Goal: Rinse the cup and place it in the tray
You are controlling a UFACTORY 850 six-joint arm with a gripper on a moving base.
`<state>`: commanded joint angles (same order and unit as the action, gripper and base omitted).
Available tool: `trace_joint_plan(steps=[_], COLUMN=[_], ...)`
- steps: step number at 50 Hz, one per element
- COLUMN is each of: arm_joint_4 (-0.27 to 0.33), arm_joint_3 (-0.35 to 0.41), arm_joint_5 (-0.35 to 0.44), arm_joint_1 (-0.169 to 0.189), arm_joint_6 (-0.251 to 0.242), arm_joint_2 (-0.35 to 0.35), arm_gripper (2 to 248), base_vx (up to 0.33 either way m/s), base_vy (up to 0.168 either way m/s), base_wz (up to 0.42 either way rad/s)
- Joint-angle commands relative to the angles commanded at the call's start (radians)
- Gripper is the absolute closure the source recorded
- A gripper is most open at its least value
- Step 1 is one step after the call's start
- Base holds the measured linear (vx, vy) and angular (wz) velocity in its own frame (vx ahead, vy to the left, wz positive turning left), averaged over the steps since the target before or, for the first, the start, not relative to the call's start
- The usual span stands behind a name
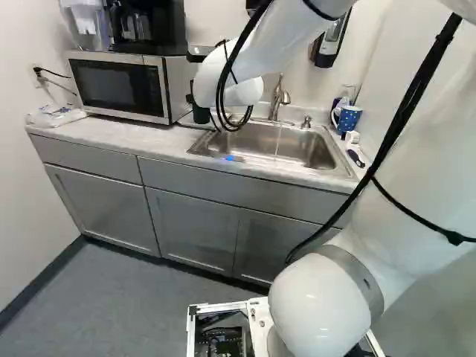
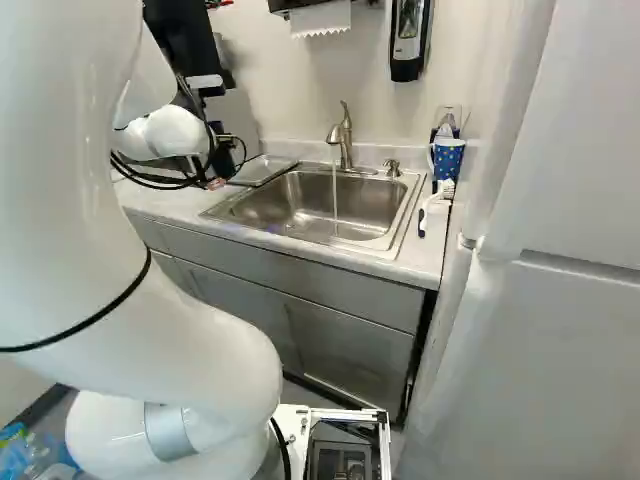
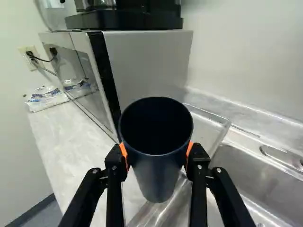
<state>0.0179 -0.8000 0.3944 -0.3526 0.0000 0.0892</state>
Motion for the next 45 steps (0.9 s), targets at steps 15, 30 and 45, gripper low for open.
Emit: trace_joint_plan(steps=[15,30,45], arm_joint_4=[0.0,-0.001,-0.029], arm_joint_3=[0.017,0.03,0.04], arm_joint_5=[0.0,0.0,0.0], arm_joint_1=[0.046,0.092,0.14], arm_joint_6=[0.0,0.0,0.0], arm_joint_2=[0.018,0.032,0.042], arm_gripper=[125,125,125], base_vx=[0.0,0.0,0.0], base_vy=[0.0,0.0,0.0], base_wz=[0.0,0.0,0.0])
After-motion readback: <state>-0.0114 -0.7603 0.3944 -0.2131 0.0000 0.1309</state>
